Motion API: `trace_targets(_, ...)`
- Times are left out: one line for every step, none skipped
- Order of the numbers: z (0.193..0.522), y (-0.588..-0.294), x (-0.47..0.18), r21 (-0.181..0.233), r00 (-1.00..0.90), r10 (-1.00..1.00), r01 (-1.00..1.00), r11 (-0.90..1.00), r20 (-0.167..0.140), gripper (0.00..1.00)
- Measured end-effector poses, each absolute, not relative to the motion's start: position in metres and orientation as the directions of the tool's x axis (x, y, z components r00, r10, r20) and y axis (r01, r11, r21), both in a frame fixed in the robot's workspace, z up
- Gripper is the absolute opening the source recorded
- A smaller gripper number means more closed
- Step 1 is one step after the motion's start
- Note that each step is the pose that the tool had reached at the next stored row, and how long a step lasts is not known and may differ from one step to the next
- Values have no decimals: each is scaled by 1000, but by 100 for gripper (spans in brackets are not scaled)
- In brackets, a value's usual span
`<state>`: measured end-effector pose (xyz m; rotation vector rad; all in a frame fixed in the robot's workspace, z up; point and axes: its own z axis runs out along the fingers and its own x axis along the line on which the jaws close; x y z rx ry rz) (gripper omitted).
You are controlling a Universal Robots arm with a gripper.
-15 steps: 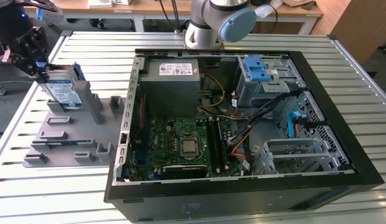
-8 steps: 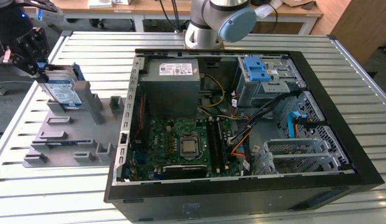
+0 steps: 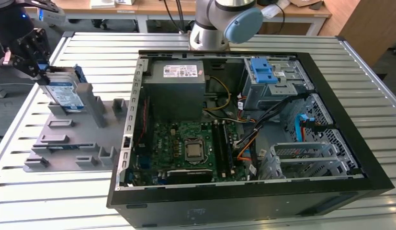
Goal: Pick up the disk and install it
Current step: 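Pick up the disk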
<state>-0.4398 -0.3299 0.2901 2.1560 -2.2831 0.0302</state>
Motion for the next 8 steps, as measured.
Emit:
trace_targets(290,-330,-440,-13,-57,-998,-998,57,14,36)
trace_targets(290,-330,-440,-13,-57,-998,-998,57,14,36)
trace_targets(290,-330,-440,-13,-57,-998,-998,57,14,36)
trace_targets(290,-330,-440,-13,-57,-998,-998,57,14,36)
trace_targets(291,-330,-440,-13,-57,-998,-998,57,14,36)
trace_targets(292,-330,-440,-13,-57,-998,-998,57,14,36)
trace_targets(294,-330,-440,-13,-57,-998,-998,57,14,36)
trace_targets(296,-330,-440,-13,-57,-998,-998,57,14,36)
